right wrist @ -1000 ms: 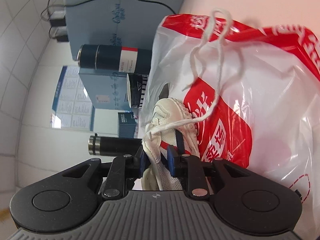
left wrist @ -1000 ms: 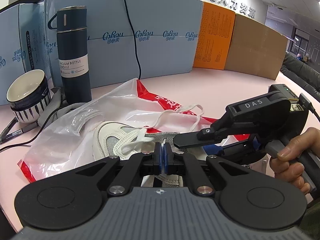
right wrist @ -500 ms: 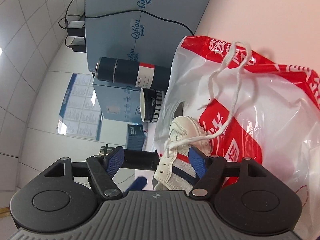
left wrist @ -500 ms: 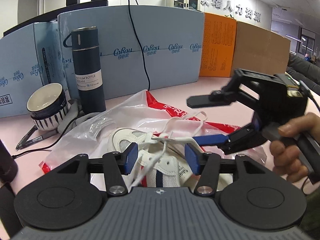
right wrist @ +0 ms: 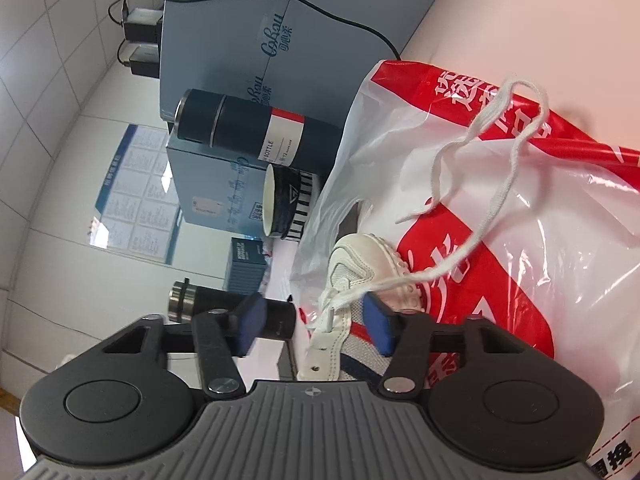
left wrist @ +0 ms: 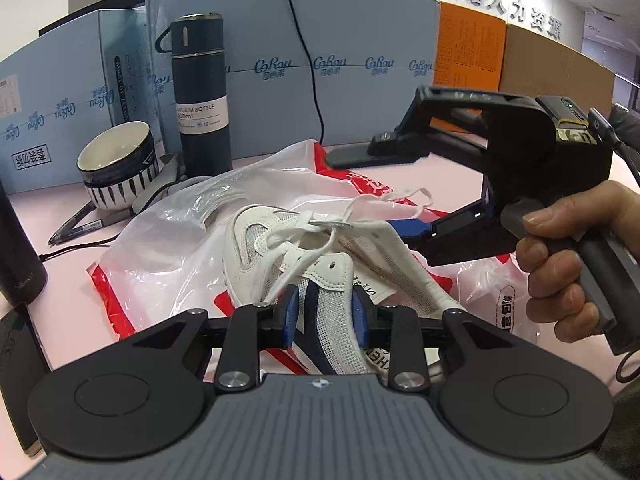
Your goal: Lace up shoes with both hands
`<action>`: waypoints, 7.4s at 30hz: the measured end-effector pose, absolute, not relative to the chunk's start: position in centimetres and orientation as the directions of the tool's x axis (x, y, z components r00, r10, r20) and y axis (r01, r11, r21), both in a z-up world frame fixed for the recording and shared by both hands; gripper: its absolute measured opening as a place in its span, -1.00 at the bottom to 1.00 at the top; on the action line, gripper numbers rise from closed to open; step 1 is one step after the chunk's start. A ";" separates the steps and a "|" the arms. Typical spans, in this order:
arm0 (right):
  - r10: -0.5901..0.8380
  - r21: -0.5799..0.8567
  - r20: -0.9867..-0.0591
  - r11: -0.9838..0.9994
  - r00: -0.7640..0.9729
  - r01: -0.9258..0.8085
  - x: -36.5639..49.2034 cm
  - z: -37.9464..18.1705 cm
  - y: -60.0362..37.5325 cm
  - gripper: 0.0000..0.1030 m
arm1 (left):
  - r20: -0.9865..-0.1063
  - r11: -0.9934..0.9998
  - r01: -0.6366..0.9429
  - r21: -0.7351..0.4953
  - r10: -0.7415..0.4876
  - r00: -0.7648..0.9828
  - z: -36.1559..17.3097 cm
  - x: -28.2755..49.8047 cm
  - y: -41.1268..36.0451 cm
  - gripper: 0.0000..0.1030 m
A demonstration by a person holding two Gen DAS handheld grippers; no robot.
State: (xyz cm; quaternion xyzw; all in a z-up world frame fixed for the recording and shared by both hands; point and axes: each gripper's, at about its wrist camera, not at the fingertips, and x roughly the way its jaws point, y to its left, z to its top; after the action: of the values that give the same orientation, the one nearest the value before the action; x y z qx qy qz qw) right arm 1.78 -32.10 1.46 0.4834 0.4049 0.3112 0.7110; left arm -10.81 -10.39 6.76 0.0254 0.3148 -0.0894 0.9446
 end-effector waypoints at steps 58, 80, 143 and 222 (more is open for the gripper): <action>0.225 0.715 0.569 -0.610 0.791 -0.341 -4.2 11.5 -47.4 -0.89 | -0.606 0.991 0.114 -0.072 -0.134 0.784 6.0 -10.5 -9.4 -0.30; 0.752 0.946 -0.292 0.136 0.590 0.295 -2.5 0.1 -39.0 0.32 | -0.581 0.993 0.104 -0.047 -0.112 0.806 6.2 -10.6 -9.3 0.09; 0.527 0.510 -0.480 0.818 0.702 -0.266 0.0 9.6 -36.6 0.65 | -0.568 0.998 0.016 -0.058 -0.046 0.822 5.6 -10.0 -7.9 0.14; 0.805 0.375 -0.440 0.568 0.398 -0.733 1.1 9.8 -31.4 -0.94 | -0.534 0.983 0.121 0.137 -0.030 0.845 6.2 -8.9 -9.5 0.65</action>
State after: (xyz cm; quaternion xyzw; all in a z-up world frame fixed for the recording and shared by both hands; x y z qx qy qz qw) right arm 1.05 -31.37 9.79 0.0606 0.2974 0.4610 0.8339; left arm -8.87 -9.51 6.19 0.0829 0.2754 -0.0396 0.9569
